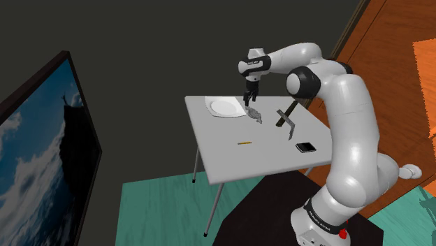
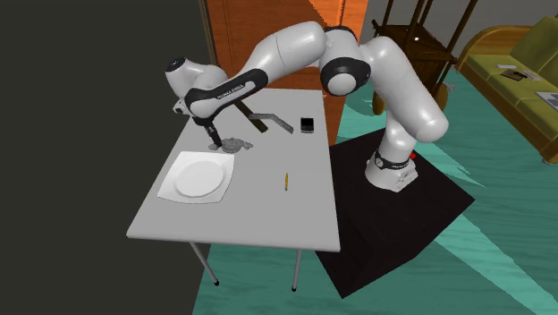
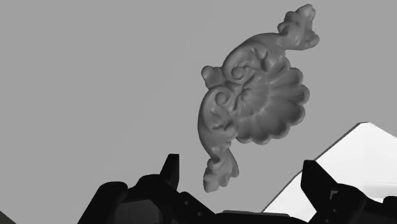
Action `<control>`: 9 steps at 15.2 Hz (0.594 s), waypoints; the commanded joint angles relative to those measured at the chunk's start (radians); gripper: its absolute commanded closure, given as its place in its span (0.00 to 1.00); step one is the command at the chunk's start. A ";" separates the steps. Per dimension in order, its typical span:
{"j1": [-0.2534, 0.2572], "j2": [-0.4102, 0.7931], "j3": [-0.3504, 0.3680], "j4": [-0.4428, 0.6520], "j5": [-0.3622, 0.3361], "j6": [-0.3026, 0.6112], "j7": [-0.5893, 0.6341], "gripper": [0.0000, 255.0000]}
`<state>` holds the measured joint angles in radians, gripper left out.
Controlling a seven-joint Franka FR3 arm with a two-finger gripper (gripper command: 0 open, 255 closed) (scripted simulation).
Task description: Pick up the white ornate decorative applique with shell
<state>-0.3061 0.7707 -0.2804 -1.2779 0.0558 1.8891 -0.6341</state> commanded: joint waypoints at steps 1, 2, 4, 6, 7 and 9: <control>-0.020 0.063 0.003 0.092 0.006 -0.028 -0.005 0.00; -0.020 0.069 0.004 0.088 0.007 -0.018 -0.005 0.00; -0.021 0.080 0.006 0.081 0.009 0.001 -0.004 0.00; -0.021 0.092 0.007 0.074 0.011 0.019 -0.002 0.00; -0.022 0.099 0.008 0.072 0.012 0.028 -0.002 0.00; -0.022 0.109 0.010 0.068 0.013 0.042 -0.001 0.00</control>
<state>-0.3296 0.8773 -0.2714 -1.2019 0.0682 1.9200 -0.6366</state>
